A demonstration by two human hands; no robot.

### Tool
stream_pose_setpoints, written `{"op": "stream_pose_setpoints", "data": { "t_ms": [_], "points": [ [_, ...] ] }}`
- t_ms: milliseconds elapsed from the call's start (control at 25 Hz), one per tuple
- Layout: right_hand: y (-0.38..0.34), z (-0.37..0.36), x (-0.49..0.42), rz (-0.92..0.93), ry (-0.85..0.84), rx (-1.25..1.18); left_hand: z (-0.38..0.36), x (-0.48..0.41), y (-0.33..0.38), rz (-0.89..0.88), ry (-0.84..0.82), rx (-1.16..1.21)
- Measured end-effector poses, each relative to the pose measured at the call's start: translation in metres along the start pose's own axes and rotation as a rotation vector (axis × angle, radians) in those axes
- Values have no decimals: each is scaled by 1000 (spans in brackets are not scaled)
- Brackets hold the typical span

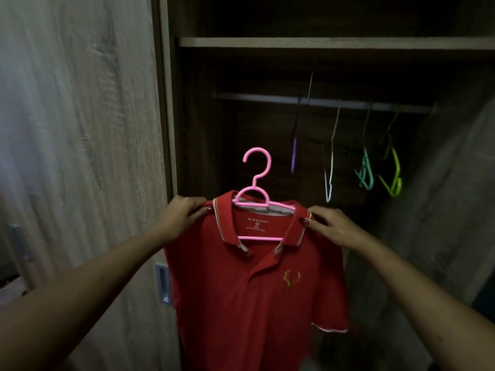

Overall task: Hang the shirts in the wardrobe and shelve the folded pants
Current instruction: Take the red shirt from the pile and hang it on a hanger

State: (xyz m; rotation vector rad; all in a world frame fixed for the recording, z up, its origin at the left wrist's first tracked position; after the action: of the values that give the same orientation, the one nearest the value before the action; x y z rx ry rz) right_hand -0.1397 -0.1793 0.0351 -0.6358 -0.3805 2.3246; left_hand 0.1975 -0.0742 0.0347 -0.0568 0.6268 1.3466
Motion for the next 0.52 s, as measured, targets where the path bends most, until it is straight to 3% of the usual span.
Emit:
{"op": "stream_pose_setpoints", "data": {
  "t_ms": [200,360,520],
  "points": [
    [-18,14,-1,16,-8,-96,4,-9,-8,37,-42,75],
    [-52,38,11,-79,-183,-472,8,-26,-14,61,-62,152],
    [-90,77,23,-229,-153,-783,12,-40,-7,45,-2,282]
  ]
}}
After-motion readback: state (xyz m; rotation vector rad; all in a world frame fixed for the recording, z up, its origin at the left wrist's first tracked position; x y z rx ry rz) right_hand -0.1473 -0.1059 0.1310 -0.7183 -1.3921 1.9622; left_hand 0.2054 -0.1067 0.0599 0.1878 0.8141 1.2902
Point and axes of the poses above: each hand's wrist, its own x-axis away from the middle knuckle, its own z-axis out of the back of the hand, y = z × x, the point moved 2 cm from there along -x, towards the middle knuckle, and after that the axes turned 3 degrees about -y, right-handed, at the moved point
